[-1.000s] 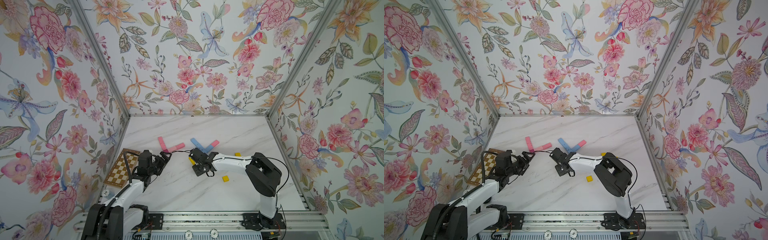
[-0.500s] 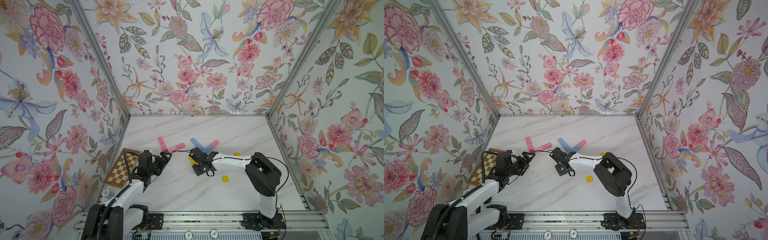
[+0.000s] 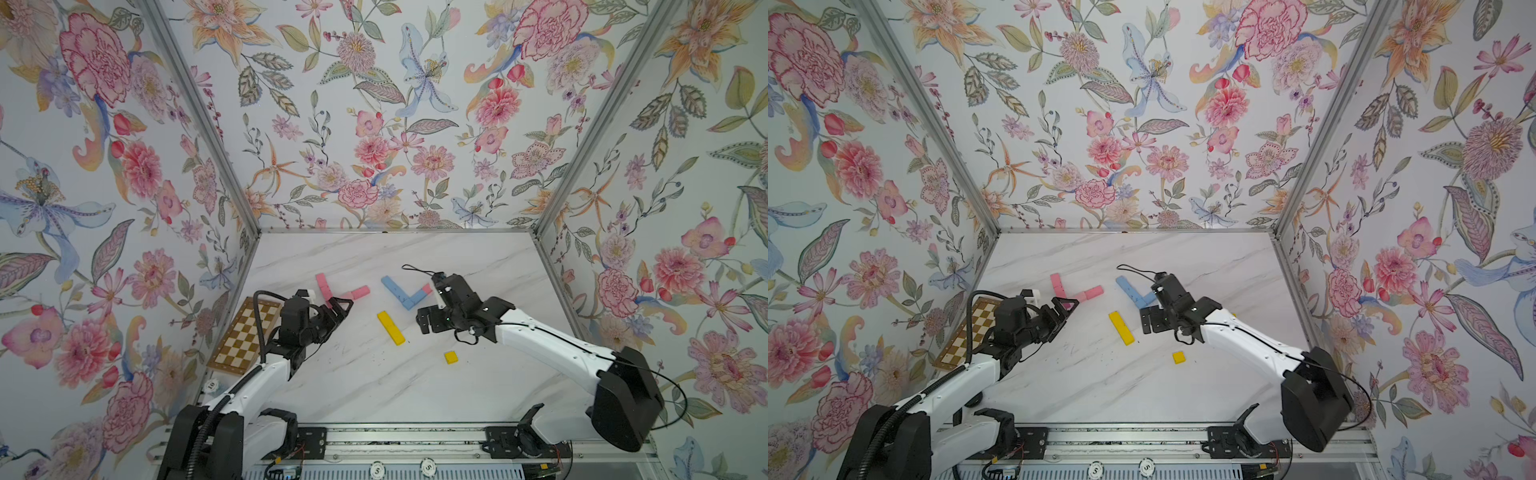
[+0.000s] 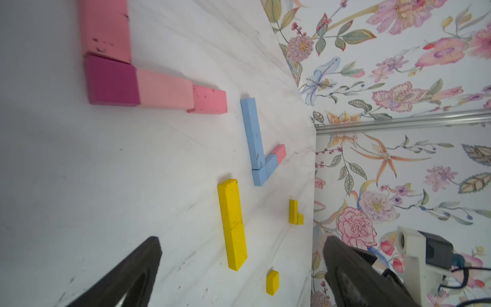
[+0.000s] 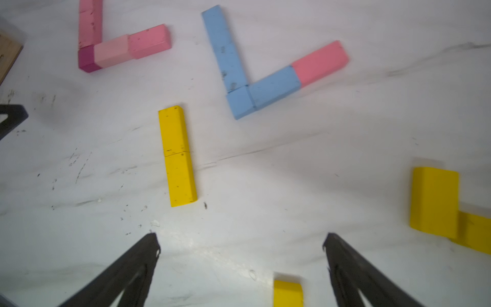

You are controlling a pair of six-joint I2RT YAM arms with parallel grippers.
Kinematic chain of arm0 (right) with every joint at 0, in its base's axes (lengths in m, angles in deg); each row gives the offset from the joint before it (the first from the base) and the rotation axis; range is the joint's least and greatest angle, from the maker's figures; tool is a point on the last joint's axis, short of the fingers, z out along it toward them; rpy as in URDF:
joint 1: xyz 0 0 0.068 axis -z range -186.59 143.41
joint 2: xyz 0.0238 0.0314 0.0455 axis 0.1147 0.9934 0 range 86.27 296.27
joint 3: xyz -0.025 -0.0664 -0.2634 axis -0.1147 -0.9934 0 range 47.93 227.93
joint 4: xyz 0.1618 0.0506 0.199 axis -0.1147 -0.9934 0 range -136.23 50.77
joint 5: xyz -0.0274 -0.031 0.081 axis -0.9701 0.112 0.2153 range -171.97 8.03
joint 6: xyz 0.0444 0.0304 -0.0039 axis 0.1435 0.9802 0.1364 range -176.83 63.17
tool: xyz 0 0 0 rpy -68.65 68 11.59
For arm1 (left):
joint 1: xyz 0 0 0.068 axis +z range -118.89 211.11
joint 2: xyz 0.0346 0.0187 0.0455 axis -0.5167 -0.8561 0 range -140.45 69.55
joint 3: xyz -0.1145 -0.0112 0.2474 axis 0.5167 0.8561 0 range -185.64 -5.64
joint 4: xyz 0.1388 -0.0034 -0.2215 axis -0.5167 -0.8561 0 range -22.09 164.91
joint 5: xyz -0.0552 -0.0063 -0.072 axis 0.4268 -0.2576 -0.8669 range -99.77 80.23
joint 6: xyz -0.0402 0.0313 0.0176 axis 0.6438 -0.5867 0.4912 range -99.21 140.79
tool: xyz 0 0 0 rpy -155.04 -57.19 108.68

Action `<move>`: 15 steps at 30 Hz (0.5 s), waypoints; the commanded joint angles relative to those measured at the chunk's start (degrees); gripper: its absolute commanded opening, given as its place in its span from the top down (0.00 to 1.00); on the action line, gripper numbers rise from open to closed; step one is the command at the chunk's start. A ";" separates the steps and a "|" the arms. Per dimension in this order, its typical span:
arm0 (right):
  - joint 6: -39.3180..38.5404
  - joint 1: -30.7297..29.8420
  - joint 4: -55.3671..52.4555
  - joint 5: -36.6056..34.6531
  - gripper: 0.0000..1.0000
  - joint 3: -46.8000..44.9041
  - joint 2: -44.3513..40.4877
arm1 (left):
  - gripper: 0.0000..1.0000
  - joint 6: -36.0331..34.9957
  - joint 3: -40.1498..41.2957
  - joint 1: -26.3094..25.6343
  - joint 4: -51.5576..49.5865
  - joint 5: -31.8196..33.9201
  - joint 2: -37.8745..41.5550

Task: Assemble the letter v with building blocks
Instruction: Assemble the building block at the center of the board, then pick up the building block from the center of the board.

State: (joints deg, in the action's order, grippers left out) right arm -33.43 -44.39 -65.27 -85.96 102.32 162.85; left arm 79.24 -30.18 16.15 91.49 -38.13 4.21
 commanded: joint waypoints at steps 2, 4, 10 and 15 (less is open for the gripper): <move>5.19 5.35 -4.88 3.45 0.01 -10.60 -4.46 | 0.01 4.64 -1.64 -9.65 12.39 1.71 -5.91; 6.37 5.64 -5.37 3.38 0.01 -13.12 -5.50 | 0.01 7.97 -1.92 -14.76 18.80 3.72 -10.03; 7.64 3.05 -3.53 3.01 0.16 -16.84 -4.46 | 0.01 17.61 -2.89 -23.08 37.56 5.11 -23.72; 7.80 -2.61 -0.62 1.41 0.22 -16.82 -0.69 | 0.01 14.08 -3.18 -22.86 27.95 8.47 -20.35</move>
State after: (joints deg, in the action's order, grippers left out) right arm -26.48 -44.98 -67.70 -83.53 85.93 160.07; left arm 94.43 -31.82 -6.84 121.02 -33.19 -20.40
